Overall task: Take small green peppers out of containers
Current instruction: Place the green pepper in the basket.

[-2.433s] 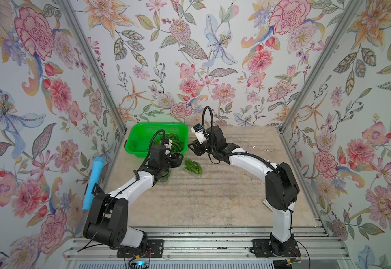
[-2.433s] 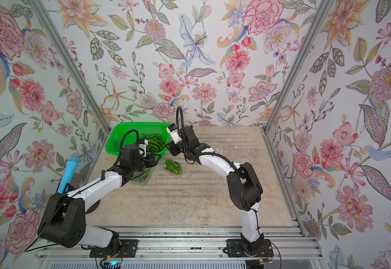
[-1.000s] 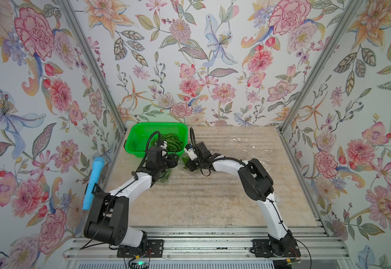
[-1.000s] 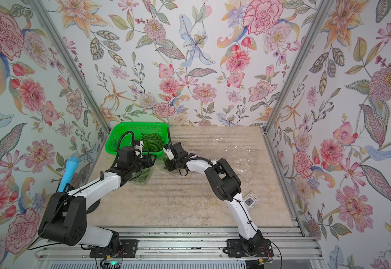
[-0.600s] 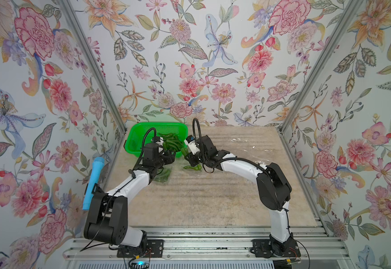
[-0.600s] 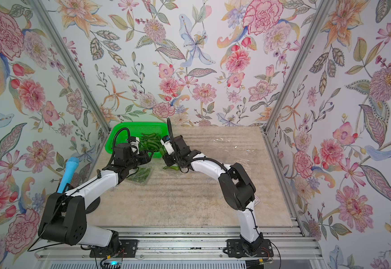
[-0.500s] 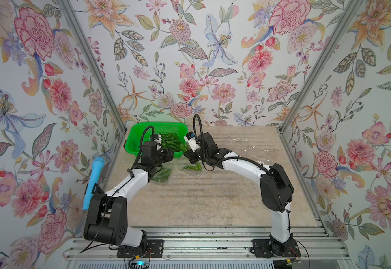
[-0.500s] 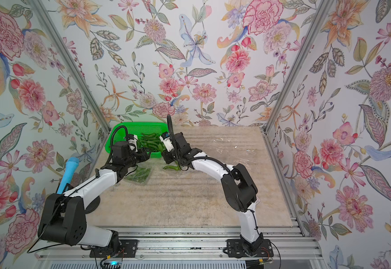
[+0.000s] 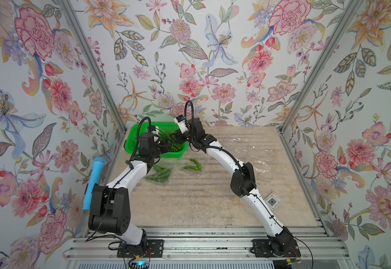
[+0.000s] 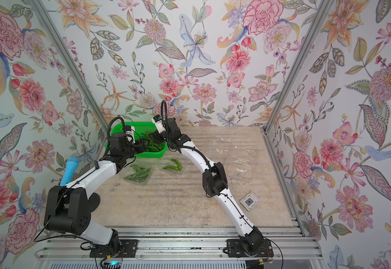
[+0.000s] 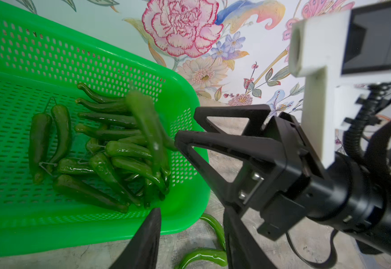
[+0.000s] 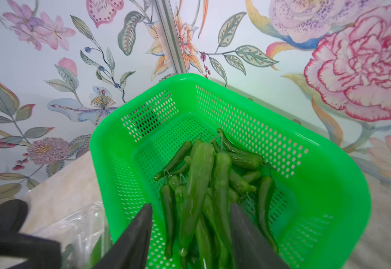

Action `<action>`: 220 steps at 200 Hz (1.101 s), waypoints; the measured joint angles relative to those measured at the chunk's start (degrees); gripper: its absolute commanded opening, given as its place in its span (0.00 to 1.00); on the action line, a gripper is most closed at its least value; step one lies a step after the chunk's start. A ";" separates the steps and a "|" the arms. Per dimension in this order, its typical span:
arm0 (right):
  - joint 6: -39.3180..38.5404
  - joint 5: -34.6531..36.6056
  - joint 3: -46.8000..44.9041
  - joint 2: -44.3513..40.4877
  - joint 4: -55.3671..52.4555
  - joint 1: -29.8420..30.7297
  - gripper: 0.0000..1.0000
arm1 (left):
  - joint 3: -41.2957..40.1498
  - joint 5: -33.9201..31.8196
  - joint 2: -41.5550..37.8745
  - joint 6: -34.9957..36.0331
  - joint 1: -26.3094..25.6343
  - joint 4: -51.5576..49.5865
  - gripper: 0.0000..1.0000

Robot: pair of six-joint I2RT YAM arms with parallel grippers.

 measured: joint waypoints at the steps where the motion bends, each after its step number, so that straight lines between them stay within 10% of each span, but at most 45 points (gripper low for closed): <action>1: 0.00 -0.04 -0.02 0.02 -0.02 -0.04 0.57 | 0.00 0.02 0.09 0.07 0.00 -0.11 0.47; 78: -3.30 2.60 -34.75 -20.81 1.11 -1.07 0.51 | -5.55 0.22 -2.45 0.66 -1.11 -0.90 0.47; 132: -5.05 2.01 -62.36 -41.88 5.77 -0.79 0.47 | -8.79 -0.26 -2.58 -0.90 -11.43 0.39 0.47; 220: -6.14 2.73 -71.30 -39.19 5.20 -2.01 0.42 | -12.07 -2.32 1.51 -3.48 -15.96 3.63 0.46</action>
